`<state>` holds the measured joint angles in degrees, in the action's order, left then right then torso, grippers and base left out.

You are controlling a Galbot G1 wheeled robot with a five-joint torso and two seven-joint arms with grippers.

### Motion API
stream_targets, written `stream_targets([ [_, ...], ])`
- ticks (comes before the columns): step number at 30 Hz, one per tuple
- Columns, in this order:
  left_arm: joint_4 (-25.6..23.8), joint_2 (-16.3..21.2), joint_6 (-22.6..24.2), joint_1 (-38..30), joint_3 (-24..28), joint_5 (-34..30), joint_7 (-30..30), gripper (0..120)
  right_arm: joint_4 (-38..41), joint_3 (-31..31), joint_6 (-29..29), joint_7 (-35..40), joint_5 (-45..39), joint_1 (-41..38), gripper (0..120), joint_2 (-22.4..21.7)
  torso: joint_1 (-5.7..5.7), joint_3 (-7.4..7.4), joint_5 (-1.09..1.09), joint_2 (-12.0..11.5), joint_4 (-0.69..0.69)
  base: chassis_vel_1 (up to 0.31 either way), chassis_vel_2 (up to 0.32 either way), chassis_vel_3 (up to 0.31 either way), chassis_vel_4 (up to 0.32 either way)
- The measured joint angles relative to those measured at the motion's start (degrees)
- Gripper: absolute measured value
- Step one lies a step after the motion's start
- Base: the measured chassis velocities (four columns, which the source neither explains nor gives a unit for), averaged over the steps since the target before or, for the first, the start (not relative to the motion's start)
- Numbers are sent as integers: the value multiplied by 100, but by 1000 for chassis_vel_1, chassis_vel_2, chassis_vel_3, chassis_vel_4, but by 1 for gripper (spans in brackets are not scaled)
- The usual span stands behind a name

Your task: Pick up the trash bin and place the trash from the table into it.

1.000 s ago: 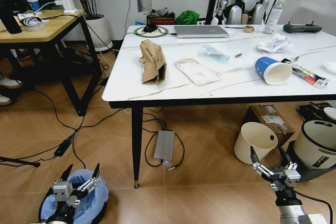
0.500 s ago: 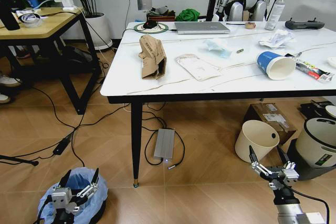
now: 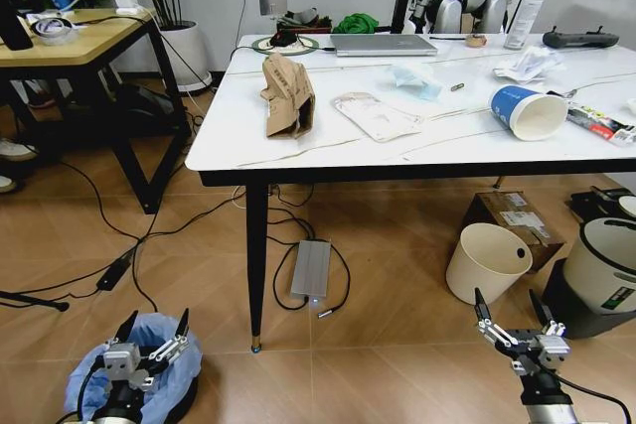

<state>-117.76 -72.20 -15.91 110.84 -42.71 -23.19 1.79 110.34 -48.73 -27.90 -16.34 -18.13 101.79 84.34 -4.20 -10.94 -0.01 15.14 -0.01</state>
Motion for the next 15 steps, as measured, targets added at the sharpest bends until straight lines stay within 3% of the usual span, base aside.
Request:
stream_targets([
  [11, 7, -25, -101, 151, -62, -6, 28, 100, -47, 183, -25, -35, 62, -104, 100, -34, 57, 145, 1, -204, 1, 0, 0, 0, 0],
  [15, -38, -242, -144, 217, -79, 125, 59, 100, -52, 193, -24, -35, -9, -161, 100, -189, 94, 250, 1, -345, 1, 0, 0, 0, 0],
])
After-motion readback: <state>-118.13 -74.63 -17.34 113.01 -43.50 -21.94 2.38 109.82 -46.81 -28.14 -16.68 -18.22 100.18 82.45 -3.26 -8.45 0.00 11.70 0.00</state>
